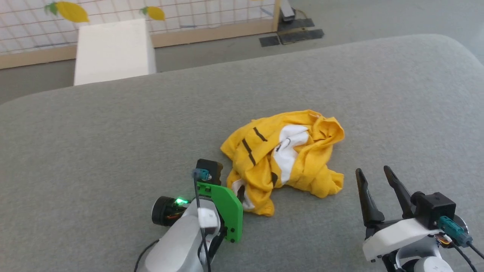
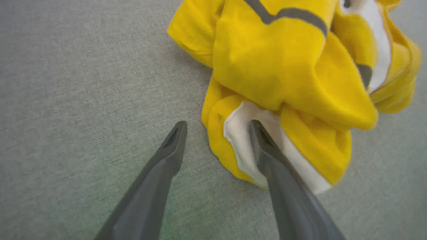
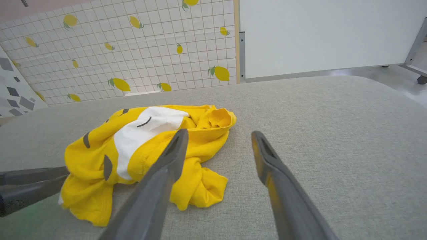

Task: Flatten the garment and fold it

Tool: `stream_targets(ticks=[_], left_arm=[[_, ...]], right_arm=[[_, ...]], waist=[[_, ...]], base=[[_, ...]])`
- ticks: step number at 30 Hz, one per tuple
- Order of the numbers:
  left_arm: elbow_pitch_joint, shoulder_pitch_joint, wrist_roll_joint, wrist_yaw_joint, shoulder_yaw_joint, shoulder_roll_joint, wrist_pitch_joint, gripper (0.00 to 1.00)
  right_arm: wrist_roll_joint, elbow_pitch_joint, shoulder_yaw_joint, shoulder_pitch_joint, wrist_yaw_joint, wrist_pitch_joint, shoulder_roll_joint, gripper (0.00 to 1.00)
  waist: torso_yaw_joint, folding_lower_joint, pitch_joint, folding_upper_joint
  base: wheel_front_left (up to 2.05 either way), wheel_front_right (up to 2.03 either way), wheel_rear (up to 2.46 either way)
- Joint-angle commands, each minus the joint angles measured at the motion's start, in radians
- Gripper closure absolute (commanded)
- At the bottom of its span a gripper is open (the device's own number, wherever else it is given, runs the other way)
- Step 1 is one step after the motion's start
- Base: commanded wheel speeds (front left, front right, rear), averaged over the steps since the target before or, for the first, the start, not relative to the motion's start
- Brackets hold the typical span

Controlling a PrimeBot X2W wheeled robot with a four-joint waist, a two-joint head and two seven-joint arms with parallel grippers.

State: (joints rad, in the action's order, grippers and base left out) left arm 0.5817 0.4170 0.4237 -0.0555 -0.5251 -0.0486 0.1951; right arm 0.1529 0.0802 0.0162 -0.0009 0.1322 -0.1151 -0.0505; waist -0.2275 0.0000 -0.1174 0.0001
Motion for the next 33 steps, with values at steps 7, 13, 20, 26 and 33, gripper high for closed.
stream_targets(ticks=[7,13,20,26,33], left_arm=[[0.091,0.049,0.022,-0.004,-0.046,-0.005,0.272,0.54],[-0.012,0.030,0.045,-0.032,0.018,-0.024,0.129,1.00],[-0.144,-0.061,0.076,-0.118,0.159,-0.095,-0.084,1.00],[-0.258,-0.182,0.105,-0.188,0.261,-0.169,-0.139,1.00],[-0.351,-0.311,0.125,-0.240,0.316,-0.211,-0.148,1.00]], right_arm=[[0.018,0.011,-0.001,-0.018,-0.002,-0.013,0.000,0.00],[0.019,0.004,-0.009,-0.024,-0.002,-0.024,0.000,0.00],[0.003,-0.006,-0.044,-0.011,-0.002,-0.019,0.000,0.00],[-0.009,-0.020,-0.074,0.008,-0.002,0.004,0.000,0.00],[-0.013,-0.033,-0.066,0.014,-0.002,0.037,0.000,0.00]], waist=[[-0.033,0.0000,-0.032,-0.0001],[0.007,0.0000,-0.022,-0.0001],[0.093,0.0000,0.012,-0.0001],[0.182,0.0000,0.030,-0.0001],[0.265,0.0000,0.032,-0.0001]], base=[[0.00,0.00,0.00],[0.00,0.00,0.00],[0.00,0.00,0.00],[0.00,0.00,0.00],[0.00,0.00,0.00]])
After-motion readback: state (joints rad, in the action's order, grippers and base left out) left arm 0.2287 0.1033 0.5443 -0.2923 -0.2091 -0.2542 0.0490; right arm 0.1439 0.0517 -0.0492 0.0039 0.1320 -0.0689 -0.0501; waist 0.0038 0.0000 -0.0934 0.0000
